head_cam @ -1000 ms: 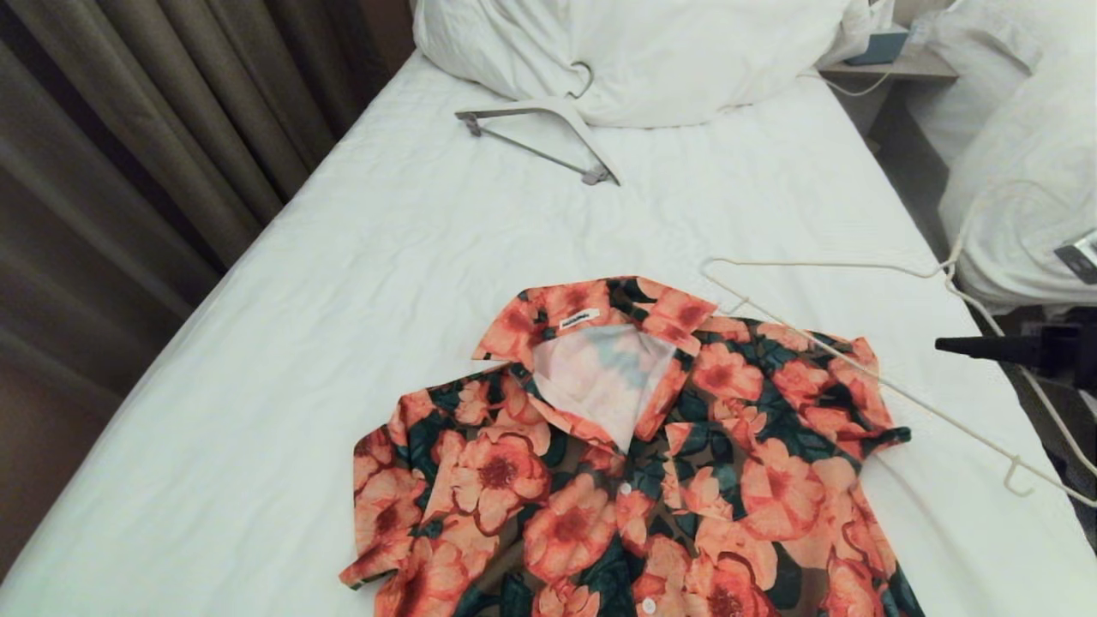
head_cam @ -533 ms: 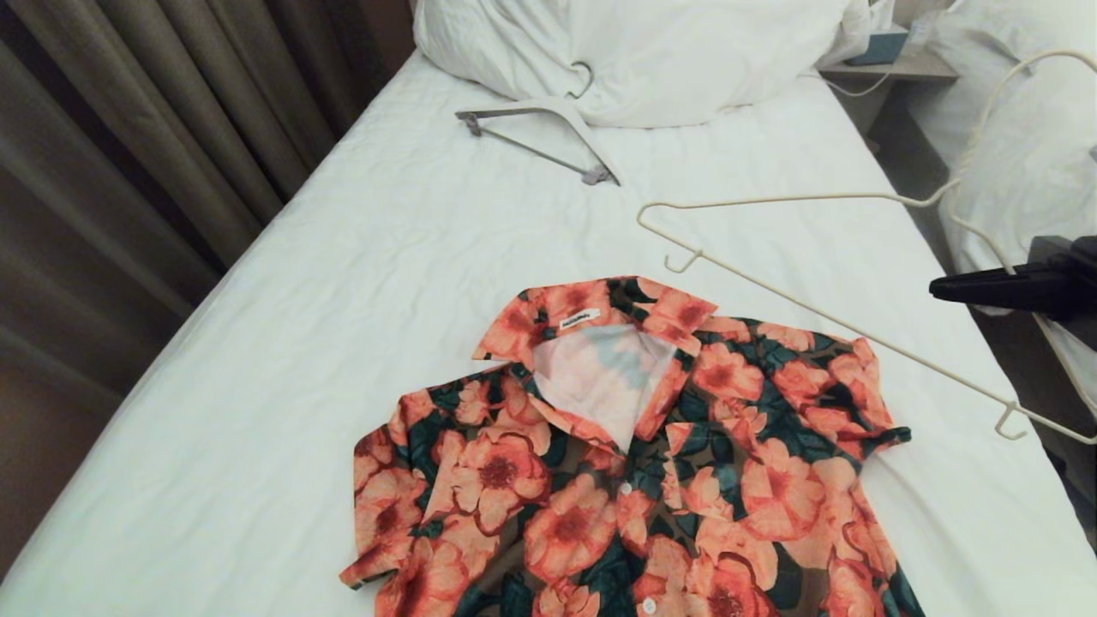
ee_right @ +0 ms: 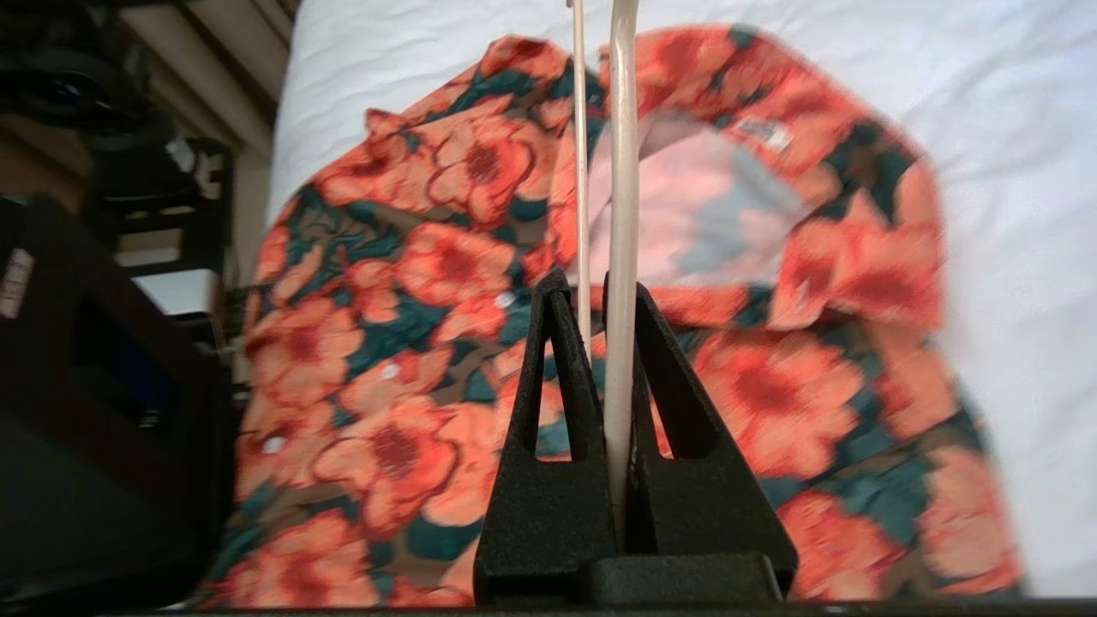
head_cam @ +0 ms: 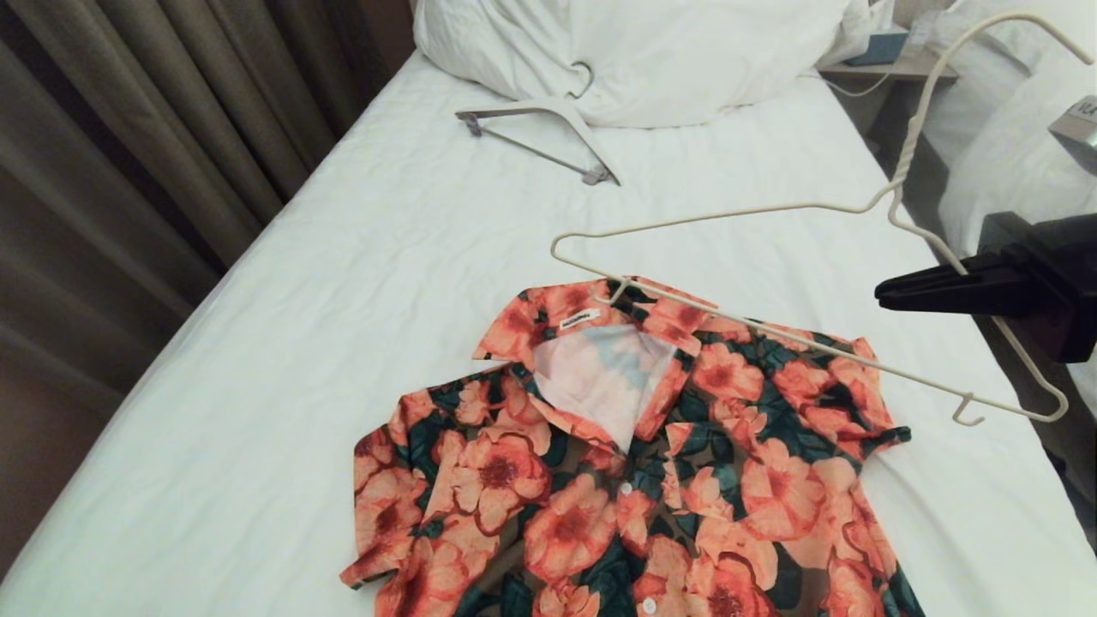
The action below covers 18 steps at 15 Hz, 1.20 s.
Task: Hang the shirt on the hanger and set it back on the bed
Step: Lift the shirt and hanger
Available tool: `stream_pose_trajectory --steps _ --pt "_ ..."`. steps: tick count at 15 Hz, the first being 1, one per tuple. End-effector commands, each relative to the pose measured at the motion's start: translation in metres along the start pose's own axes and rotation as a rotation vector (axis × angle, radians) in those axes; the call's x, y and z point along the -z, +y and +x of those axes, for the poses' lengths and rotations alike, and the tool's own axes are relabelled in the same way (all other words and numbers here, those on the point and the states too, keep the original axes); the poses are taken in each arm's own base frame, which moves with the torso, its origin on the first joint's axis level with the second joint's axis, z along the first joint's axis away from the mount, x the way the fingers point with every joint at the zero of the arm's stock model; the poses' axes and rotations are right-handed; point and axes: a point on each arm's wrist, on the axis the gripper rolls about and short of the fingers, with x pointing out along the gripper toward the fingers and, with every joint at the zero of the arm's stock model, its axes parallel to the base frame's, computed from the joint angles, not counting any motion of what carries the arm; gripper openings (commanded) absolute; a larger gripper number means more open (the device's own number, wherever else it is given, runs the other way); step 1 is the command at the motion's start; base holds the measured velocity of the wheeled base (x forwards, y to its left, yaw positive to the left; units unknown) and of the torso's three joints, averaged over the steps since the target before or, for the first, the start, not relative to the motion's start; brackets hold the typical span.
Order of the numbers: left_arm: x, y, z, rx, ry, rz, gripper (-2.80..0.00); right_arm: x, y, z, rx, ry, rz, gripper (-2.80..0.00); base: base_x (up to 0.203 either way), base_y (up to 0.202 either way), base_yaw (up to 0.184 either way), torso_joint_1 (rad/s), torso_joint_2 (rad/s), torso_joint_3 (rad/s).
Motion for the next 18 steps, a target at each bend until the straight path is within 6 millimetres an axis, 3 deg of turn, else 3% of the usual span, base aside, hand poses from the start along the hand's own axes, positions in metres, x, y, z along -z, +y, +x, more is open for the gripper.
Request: stream_pose_trajectory --steps 1,3,6,9,12,15,18 --pt "-0.021 0.001 0.013 0.029 0.117 -0.012 -2.8 -0.006 0.004 -0.001 -0.004 -0.011 -0.03 -2.8 0.0 0.0 0.0 0.0 0.0 0.0" --pt "-0.038 0.001 0.037 0.092 0.235 -0.033 -2.8 -0.003 0.004 0.0 -0.004 -0.008 -0.019 -2.8 0.0 0.0 0.0 0.0 0.0 0.0" --pt "-0.065 0.001 0.088 0.225 0.342 -0.132 -2.8 -0.005 0.004 0.0 0.003 -0.003 -0.028 -2.8 0.0 0.0 0.0 0.0 0.0 0.0" --pt "-0.089 -0.013 0.138 0.399 0.413 -0.24 -2.8 -0.01 0.004 0.004 0.013 0.017 -0.049 -2.8 0.0 0.0 0.0 0.0 0.0 0.0" --pt "-0.098 -0.041 0.187 0.52 0.464 -0.295 -2.8 -0.011 0.0 0.009 0.002 0.015 -0.051 -2.8 0.0 0.0 0.0 0.0 0.0 0.0" --pt "-0.109 -0.063 0.235 0.529 0.435 -0.346 -2.8 -0.008 -0.007 0.012 0.0 0.017 -0.036 -2.8 0.0 0.0 0.0 0.0 0.0 0.0" --pt "-0.107 -0.077 0.264 0.502 0.448 -0.371 -2.8 -0.005 -0.022 0.017 -0.003 0.018 -0.025 -2.8 0.0 0.0 0.0 0.0 0.0 0.0"
